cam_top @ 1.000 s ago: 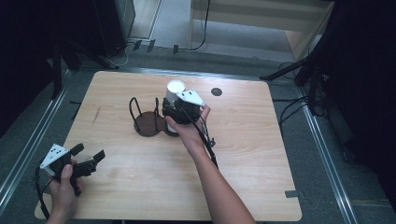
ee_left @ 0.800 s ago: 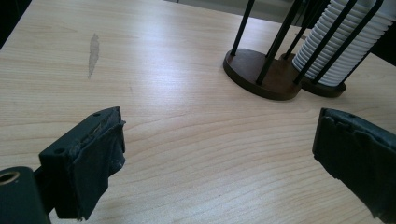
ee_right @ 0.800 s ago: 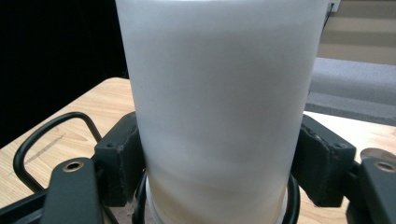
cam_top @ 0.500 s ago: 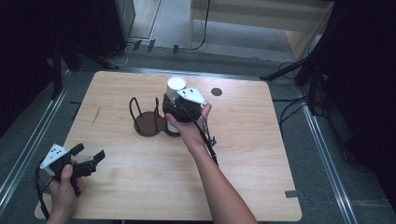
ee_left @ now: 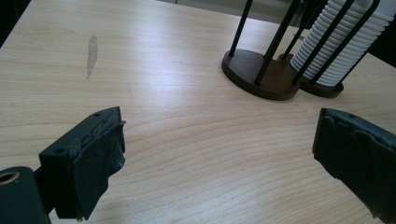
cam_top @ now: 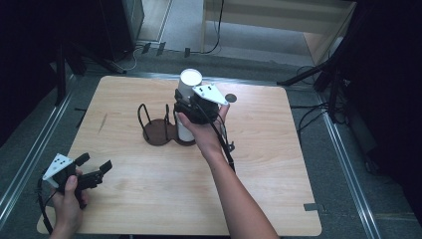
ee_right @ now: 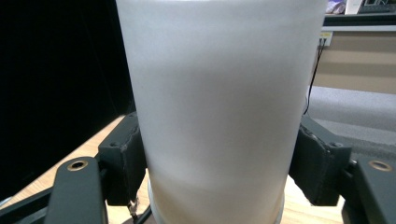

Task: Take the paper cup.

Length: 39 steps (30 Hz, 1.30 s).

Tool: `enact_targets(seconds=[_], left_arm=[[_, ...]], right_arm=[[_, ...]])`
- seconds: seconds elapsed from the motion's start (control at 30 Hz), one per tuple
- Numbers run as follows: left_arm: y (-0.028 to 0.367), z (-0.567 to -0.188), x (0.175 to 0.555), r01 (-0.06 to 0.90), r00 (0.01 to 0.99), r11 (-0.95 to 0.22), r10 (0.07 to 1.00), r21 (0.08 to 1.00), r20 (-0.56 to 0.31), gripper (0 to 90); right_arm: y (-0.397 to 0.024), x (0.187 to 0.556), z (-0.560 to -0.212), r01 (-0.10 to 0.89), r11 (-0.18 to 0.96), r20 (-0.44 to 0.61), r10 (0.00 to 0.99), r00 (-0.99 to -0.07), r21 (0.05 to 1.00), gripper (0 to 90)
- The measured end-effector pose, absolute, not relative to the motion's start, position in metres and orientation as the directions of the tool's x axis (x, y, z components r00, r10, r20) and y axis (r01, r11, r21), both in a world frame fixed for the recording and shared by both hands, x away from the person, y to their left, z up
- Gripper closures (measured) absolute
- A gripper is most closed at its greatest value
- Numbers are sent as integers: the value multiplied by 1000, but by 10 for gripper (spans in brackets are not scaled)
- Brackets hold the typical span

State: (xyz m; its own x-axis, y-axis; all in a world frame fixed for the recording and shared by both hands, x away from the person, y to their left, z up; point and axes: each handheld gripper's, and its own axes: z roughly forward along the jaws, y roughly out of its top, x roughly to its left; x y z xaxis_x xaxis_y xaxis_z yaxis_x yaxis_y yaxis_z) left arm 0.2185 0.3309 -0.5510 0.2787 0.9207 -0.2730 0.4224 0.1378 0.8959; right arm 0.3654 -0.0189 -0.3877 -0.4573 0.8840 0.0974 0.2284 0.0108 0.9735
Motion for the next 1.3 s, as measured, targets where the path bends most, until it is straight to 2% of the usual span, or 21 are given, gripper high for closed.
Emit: enact_targets(seconds=[0.6, 1.3], left_arm=[[331, -550, 217, 416, 283, 130, 922, 900, -265, 27], [331, -550, 216, 408, 287, 127, 922, 904, -259, 27]], right_arm=[[-54, 353, -374, 215, -27, 117, 900, -420, 976, 281], [-109, 337, -407, 263, -32, 124, 932, -339, 964, 281]])
